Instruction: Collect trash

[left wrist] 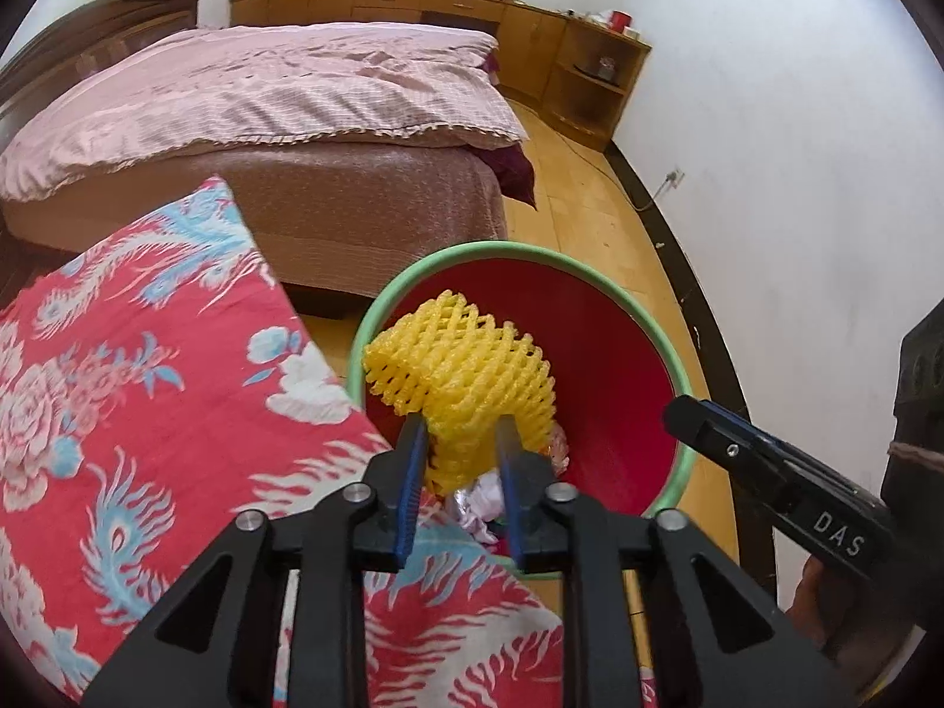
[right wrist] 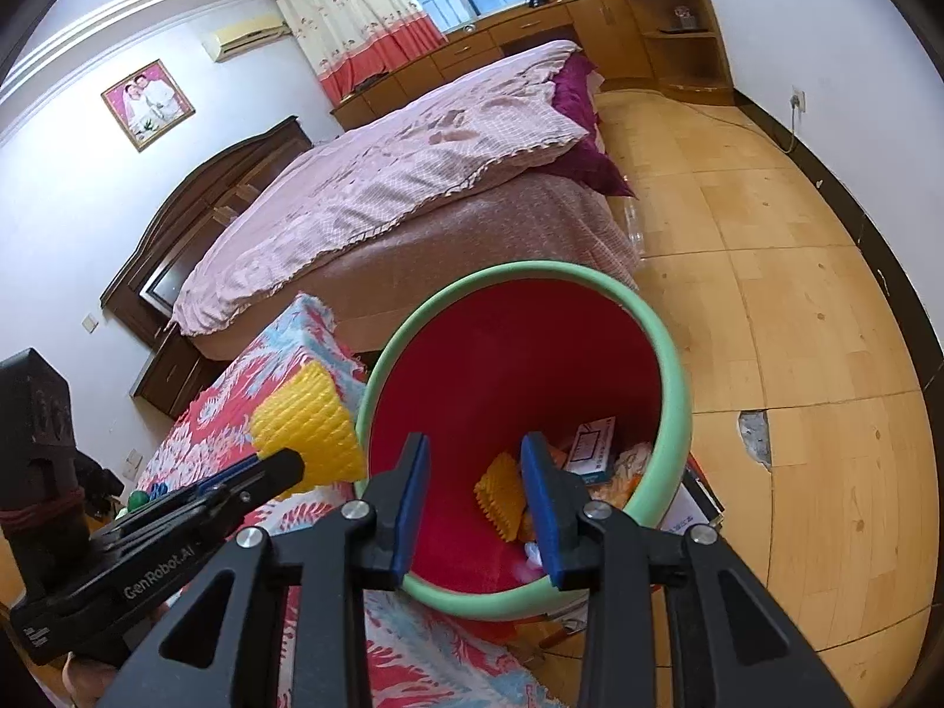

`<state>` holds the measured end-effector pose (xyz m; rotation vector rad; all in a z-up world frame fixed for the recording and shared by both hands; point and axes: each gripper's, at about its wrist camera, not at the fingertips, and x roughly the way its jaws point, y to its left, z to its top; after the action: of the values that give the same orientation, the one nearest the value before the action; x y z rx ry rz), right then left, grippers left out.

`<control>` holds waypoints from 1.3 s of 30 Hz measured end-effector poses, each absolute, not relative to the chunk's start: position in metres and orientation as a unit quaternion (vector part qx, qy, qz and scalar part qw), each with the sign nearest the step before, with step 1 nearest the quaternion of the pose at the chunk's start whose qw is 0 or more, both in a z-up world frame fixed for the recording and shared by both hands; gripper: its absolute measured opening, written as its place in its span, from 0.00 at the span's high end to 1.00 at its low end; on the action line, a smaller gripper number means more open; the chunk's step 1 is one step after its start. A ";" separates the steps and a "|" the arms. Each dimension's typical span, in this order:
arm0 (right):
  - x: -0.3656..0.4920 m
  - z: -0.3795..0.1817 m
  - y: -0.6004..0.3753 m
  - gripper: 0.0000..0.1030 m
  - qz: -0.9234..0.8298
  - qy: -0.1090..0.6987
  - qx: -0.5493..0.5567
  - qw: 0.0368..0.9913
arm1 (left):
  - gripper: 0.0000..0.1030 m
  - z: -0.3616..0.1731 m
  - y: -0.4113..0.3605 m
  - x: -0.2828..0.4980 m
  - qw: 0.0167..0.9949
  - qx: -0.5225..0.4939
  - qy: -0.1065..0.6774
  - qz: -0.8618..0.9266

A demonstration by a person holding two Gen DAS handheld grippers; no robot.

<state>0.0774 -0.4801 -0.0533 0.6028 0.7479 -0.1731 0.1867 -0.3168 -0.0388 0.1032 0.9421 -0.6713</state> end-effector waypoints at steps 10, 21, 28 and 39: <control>0.068 -0.047 -0.476 0.56 -0.086 0.351 0.291 0.886 | 0.58 -0.034 -0.306 0.179 0.844 0.037 0.449 -0.291; 0.052 -0.018 -0.433 0.38 -0.037 0.350 0.267 0.897 | 0.58 -0.002 -0.240 0.151 0.870 -0.006 0.432 -0.237; 0.038 0.007 -0.392 0.21 -0.008 0.341 0.247 0.907 | 0.58 0.019 -0.189 0.128 0.890 -0.026 0.413 -0.192; 0.022 0.032 -0.321 0.19 0.044 0.328 0.206 0.921 | 0.57 0.041 -0.111 0.087 0.915 -0.045 0.384 -0.113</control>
<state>0.0218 -0.3212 0.0322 0.4230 0.6732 0.0902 0.0868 -0.1105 0.0406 -0.0936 0.7904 -0.2317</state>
